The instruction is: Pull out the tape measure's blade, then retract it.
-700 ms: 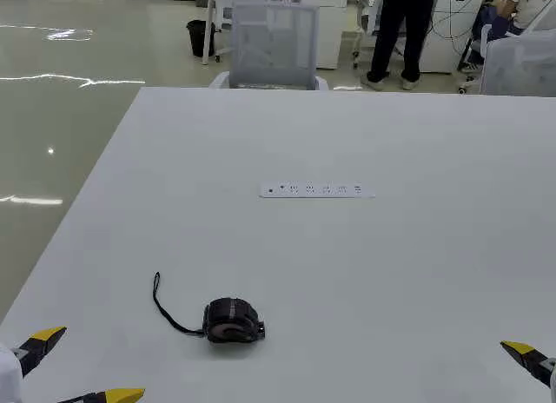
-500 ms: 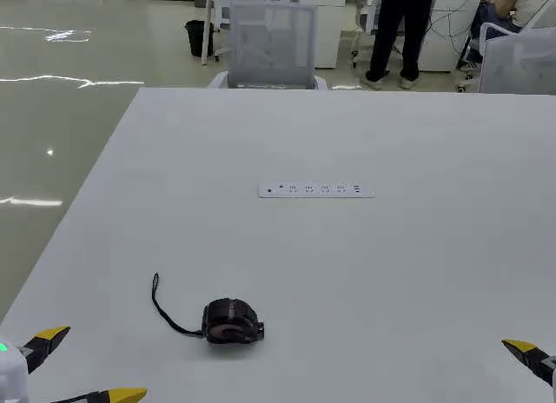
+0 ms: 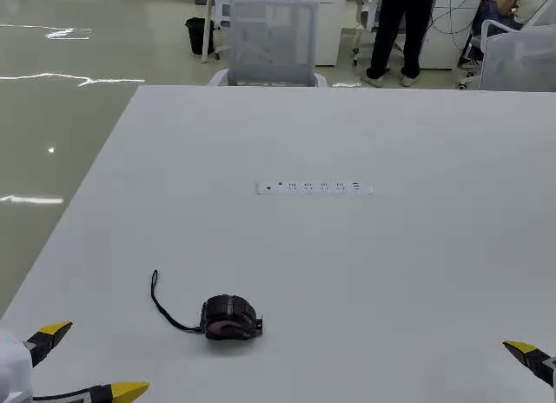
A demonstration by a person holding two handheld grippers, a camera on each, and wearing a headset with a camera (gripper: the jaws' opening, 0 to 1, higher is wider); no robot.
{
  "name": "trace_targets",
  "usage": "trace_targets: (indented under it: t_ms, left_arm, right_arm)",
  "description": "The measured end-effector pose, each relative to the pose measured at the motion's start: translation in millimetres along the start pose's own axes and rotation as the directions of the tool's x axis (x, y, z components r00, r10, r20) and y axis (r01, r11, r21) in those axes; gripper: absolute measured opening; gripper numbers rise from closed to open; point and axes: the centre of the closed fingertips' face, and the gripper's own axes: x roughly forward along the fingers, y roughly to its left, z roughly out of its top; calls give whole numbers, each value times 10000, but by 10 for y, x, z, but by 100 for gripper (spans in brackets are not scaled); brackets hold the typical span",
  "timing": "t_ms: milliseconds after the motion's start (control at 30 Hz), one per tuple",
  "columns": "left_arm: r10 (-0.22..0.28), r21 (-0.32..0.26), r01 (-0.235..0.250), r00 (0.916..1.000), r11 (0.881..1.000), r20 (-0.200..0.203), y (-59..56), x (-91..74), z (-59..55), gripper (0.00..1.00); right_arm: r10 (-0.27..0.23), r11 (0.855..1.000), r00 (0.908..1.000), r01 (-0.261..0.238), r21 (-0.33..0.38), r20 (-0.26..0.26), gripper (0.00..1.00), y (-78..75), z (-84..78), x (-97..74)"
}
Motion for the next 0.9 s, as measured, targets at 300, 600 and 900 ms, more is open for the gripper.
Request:
trace_targets:
  t_ms: [300,600,900]
  left_arm:
    - [-30,-10,30,9999,10000,-140,-15,41,-22,99]
    - [-87,122,88,9999,9999,-102,-13,77,12,99]
    - [-110,75,111,9998,9999,-138,25,78,-26,99]
  right_arm:
    - [-9,10000,10000,9,70,3,97,-13,-39,-8]
    - [44,10000,10000,-44,71,11,97,-19,-52,8]
    - [77,9997,9997,-82,249,227,98,-7,24,21]
